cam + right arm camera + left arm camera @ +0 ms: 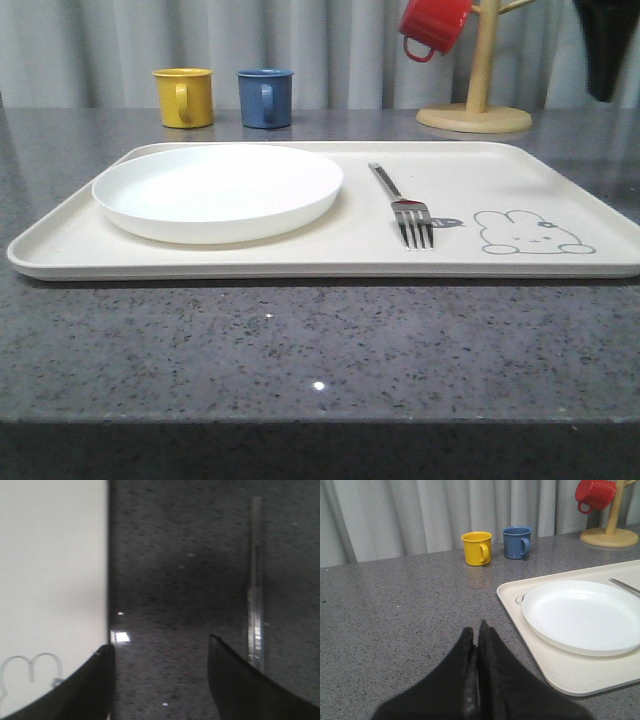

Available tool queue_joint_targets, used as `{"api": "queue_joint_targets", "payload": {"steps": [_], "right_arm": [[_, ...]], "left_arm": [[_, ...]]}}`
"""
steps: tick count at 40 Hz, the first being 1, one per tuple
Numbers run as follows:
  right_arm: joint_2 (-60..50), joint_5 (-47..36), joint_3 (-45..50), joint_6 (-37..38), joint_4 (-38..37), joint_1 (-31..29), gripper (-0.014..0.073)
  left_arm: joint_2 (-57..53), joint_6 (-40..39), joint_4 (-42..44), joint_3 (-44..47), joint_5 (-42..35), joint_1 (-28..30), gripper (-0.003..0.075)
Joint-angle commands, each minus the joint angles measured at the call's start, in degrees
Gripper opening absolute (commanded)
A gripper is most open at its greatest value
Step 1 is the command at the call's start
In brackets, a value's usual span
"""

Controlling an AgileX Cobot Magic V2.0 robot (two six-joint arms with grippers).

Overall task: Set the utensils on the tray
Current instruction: 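Lower the fork onto the tray beside the plate and release, then grasp the silver chopsticks with the right gripper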

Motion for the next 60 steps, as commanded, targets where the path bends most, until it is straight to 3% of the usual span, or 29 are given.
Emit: {"api": "queue_joint_targets", "payload": {"steps": [1, 8, 19, 34, 50, 60], "right_arm": [[-3.79, 2.24, 2.17, -3.42, -0.88, -5.56, 0.0433], [-4.07, -3.05, 9.49, -8.91, 3.24, -11.44, 0.0433], [-3.88, -10.01, 15.84, -10.31, 3.82, -15.84, 0.0433], [-1.80, -10.84, 15.95, -10.93, 4.95, -16.35, 0.0425], [-1.29, -9.37, 15.95, -10.93, 5.14, -16.35, 0.0087], [-5.74, -5.63, 13.27, -9.30, 5.14, -14.42, 0.0069]], "left_arm": [[0.73, -0.32, -0.78, -1.50, -4.20, 0.10, -0.0018], [0.73, -0.32, -0.78, -1.50, -4.20, 0.10, -0.0018], [0.73, -0.32, -0.78, -1.50, -4.20, 0.10, -0.0018], [0.73, -0.32, -0.78, -1.50, -4.20, 0.10, -0.0018], [0.73, -0.32, -0.78, -1.50, -4.20, 0.10, -0.0018], [0.73, -0.32, -0.78, -1.50, -4.20, 0.10, -0.0018]]}}
